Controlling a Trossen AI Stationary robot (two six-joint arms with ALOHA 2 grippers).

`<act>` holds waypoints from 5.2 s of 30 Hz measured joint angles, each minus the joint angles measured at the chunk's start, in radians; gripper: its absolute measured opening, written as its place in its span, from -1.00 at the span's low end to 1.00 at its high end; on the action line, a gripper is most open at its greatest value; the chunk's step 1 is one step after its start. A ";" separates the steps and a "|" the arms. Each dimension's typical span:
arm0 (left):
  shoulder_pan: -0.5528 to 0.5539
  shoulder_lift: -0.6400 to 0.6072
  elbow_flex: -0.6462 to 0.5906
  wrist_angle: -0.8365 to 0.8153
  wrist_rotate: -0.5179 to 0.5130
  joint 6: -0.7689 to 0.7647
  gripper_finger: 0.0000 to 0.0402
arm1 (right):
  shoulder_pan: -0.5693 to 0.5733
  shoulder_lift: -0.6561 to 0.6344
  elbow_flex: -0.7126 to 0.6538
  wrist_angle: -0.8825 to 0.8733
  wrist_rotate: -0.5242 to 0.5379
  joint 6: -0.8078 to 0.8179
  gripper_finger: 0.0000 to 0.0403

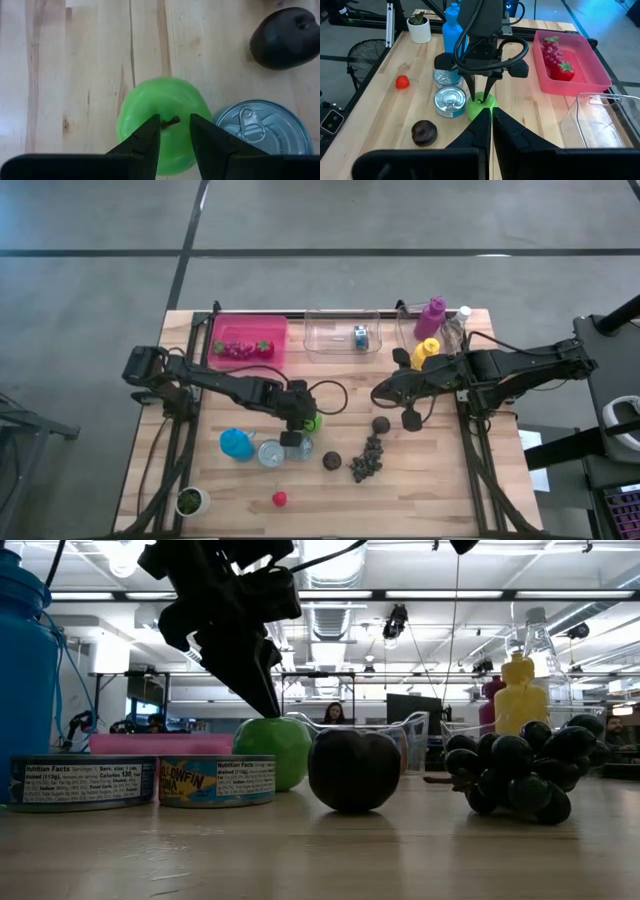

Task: Pick & Place Food Item
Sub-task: Put the green apple into the red transparent bin

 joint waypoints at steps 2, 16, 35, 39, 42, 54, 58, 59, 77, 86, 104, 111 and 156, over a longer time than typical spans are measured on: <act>0.001 0.000 0.000 0.000 -0.001 0.000 -0.46 | 0.000 0.000 0.000 0.000 0.000 0.000 -0.94; 0.003 -0.003 0.000 -0.002 -0.008 0.000 -0.89 | 0.000 0.000 0.000 0.001 0.001 0.000 -0.94; 0.002 -0.005 -0.029 0.047 -0.005 -0.008 -0.96 | 0.000 0.000 0.000 0.009 0.002 0.007 -0.94; 0.001 -0.005 -0.030 0.081 -0.004 -0.011 -0.87 | 0.000 0.000 0.000 0.009 0.001 0.007 -0.94; 0.001 -0.005 -0.030 0.089 -0.004 -0.010 -0.77 | 0.000 0.000 0.000 0.009 0.002 0.010 -0.94; 0.001 -0.006 -0.042 0.102 -0.005 -0.011 -0.55 | 0.000 0.001 0.000 0.008 0.001 0.025 -0.94; 0.001 -0.006 -0.047 0.111 -0.005 -0.011 -0.65 | 0.000 0.001 0.000 0.008 0.001 0.023 -0.94; 0.001 -0.006 -0.047 0.112 -0.006 -0.011 -0.67 | 0.000 0.001 0.000 0.008 0.001 0.022 -0.94; 0.001 -0.006 -0.048 0.121 -0.004 -0.014 -0.99 | 0.000 0.001 0.000 0.008 0.001 0.022 -0.94; 0.003 -0.041 -0.043 0.118 -0.005 -0.062 -1.00 | 0.000 0.001 0.000 0.008 0.001 0.022 -0.94; 0.190 -0.401 -0.033 -0.070 -0.322 -0.314 -1.00 | 0.000 0.001 0.000 0.008 0.000 -0.020 -0.94; 0.397 -0.488 -0.033 -0.247 -0.361 -0.433 -1.00 | -0.001 0.001 0.000 0.007 -0.002 -0.078 -0.94; 1.006 -0.487 -0.394 0.066 -0.418 -0.612 -1.00 | -0.001 -0.074 0.000 -0.035 0.212 0.014 -0.94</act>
